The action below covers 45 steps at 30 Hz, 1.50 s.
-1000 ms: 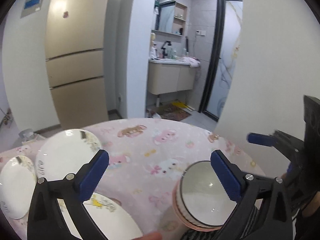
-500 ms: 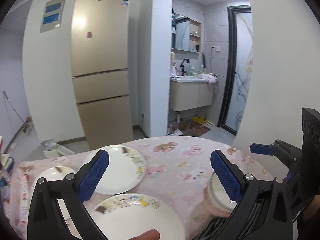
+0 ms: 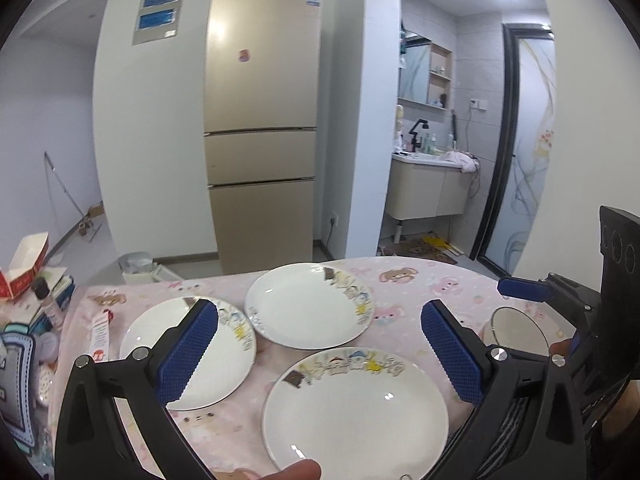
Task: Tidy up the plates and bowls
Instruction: 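Grip a white cat-rim plate with the right tool while the left tool grips another plate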
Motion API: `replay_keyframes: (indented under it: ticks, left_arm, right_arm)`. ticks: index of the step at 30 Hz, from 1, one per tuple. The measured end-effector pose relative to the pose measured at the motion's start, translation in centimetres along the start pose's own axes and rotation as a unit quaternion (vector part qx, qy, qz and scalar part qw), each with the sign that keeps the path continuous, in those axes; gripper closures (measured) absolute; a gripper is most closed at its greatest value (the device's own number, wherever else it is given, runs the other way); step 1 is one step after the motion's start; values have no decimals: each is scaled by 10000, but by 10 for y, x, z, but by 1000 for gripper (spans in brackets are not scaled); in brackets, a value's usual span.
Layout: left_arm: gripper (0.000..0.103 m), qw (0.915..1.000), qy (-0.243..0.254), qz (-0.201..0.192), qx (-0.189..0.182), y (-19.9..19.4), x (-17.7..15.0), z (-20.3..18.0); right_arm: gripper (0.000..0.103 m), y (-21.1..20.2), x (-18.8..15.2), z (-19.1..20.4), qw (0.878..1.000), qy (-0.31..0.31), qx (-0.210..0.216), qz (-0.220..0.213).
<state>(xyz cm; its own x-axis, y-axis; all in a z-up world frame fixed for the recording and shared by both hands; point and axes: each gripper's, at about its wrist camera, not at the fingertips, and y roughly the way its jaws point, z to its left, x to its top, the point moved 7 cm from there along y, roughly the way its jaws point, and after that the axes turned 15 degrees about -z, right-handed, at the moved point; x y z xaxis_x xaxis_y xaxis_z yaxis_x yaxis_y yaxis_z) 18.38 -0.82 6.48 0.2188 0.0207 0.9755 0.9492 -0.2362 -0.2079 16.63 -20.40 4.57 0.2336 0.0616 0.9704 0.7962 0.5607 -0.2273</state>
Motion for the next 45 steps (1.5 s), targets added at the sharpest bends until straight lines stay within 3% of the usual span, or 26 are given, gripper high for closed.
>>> replay_keyframes:
  ticks: [6,12,18,24,29,33,34,36,38,39,41,45]
  left_arm:
    - [0,9982,-408,-4,446,-2,4,54]
    - [0,9915,-832,290,955,17,-2,107]
    - [0,9877,-1331,652,488,59,-19,104]
    - [0,9878,-1034,1154,151,140,-37,93]
    - [1,9817,-887,1674,206,194,-65,97]
    - [16,9732,-823,2141,139,227,-86,98]
    - [19,9708,-807,2254,152,235,-92,99]
    - [23,9686,-777,2356,166,244,-100,99]
    - [29,9655,-745,2487,182,253,-110,98]
    - [31,9638,-760,2548,176,256,-114,97]
    - [43,9604,-775,2673,127,262,-122,95]
    - [53,9593,-603,2750,211,270,-129,92]
  right_arm:
    - [0,31,9,22,9998,-27,188,112]
    - [0,76,14,34,9987,270,321,283]
    - [0,117,15,4,9960,817,-123,335]
    - [0,153,-5,-43,9848,1530,-562,604]
    - [0,167,-33,-72,9728,2089,-582,816]
    - [0,174,-56,-95,9596,2535,-715,988]
    - [2,176,-61,-100,9551,2685,-729,1023]
    - [15,177,-70,-111,9488,2853,-809,1093]
    - [36,178,-77,-118,9452,2934,-847,1154]
    - [39,178,-81,-120,9422,3016,-862,1179]
    - [55,177,-87,-126,9360,3188,-902,1186]
    - [65,177,-95,-137,9271,3431,-913,1198]
